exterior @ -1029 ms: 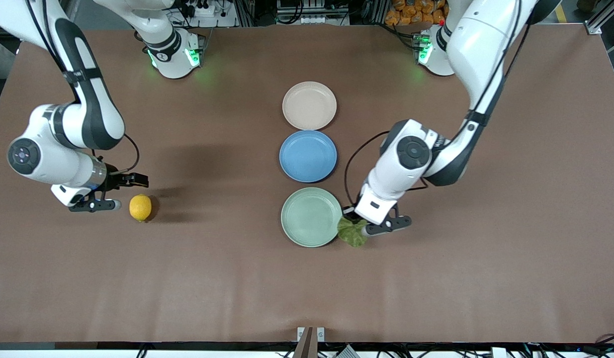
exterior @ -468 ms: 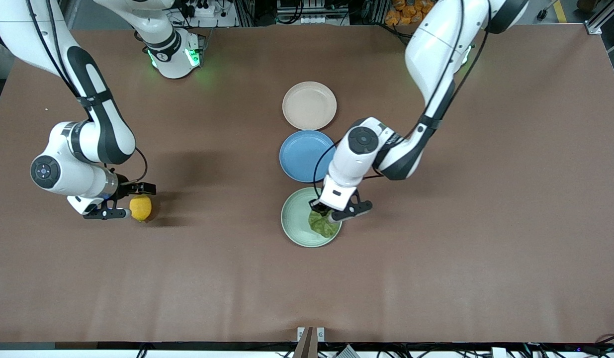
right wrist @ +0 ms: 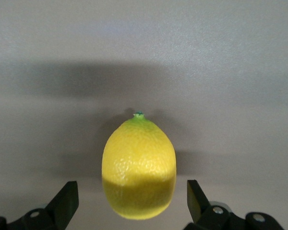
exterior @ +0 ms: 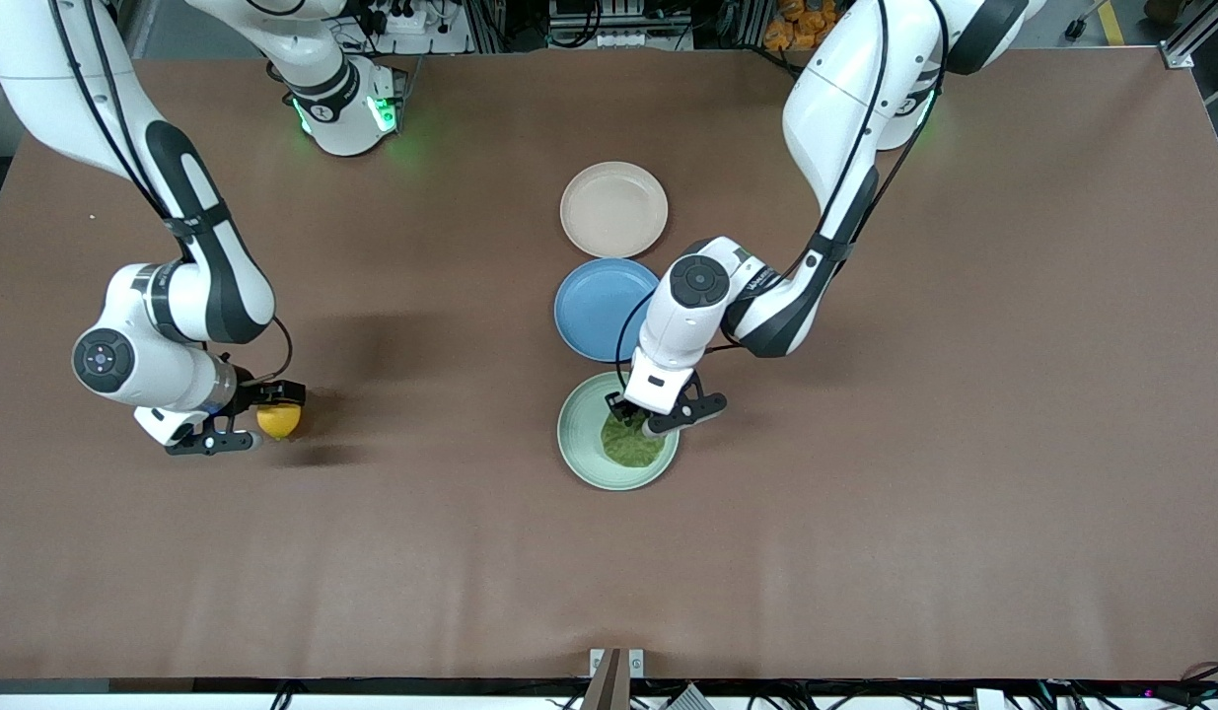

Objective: Place lemon and lettuce in plates
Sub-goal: 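Carry the lettuce to the green plate while the right gripper reaches the lemon, then release the lettuce on the green plate while the right gripper grasps the lemon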

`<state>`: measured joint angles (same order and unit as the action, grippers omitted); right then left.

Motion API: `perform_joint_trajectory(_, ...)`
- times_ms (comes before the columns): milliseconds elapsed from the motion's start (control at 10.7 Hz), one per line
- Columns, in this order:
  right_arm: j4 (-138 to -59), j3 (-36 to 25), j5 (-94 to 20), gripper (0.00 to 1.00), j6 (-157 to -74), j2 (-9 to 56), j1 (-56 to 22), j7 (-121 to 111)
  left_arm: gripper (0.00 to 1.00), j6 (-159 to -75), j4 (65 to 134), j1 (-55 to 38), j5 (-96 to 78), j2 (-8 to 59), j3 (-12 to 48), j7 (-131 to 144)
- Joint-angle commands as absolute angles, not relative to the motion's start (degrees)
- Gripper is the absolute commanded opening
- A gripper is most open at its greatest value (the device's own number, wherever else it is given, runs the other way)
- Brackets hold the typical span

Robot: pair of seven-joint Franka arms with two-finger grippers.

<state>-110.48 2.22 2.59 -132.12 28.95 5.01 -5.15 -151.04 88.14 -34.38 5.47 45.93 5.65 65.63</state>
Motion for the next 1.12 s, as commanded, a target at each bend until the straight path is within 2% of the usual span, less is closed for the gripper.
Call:
perform_joint_trajectory(0, -108.98, 2.72, 4.22, 1.0, -134.89, 31.72, 5.8, -5.27, 1.0, -150.74, 87.27, -33.15, 12.36, 43.95, 2.99, 60.09)
perform_joint_trajectory(187, -109.07, 2.64, 4.13, 0.98, -135.44, 32.34, 6.58, -5.01, 1.0, -147.06, 87.1, -29.02, 12.31, 41.59, 3.16, 47.44)
perform_joint_trajectory(281, -109.25, 2.64, 4.13, 0.58, -135.53, 32.43, 6.77, -5.01, 1.0, -143.82, 87.1, -26.57, 12.22, 39.48, 3.6, 40.93)
perform_joint_trajectory(374, -109.51, 2.64, 4.13, 0.12, -135.53, 32.34, 6.68, -5.18, 1.0, -138.22, 87.19, -25.06, 12.04, 36.68, 3.6, 34.43)
perform_joint_trajectory(468, -109.77, 2.64, 4.22, 0.0, -135.44, 32.34, 6.51, -5.62, 1.0, -132.07, 87.1, -23.05, 11.87, 33.69, 3.69, 27.49)
perform_joint_trajectory(749, -111.7, 2.81, 4.22, 0.0, -134.56, 30.59, 6.07, -5.1, 1.0, -118.17, 87.27, -12.34, -0.68, 25.78, 4.48, 5.77)
perform_joint_trajectory(1029, -115.65, 3.08, 4.13, 0.0, -133.15, 25.68, 5.89, -5.01, 1.0, -106.56, 87.19, -7.92, -0.88, 19.0, 4.4, 3.52)
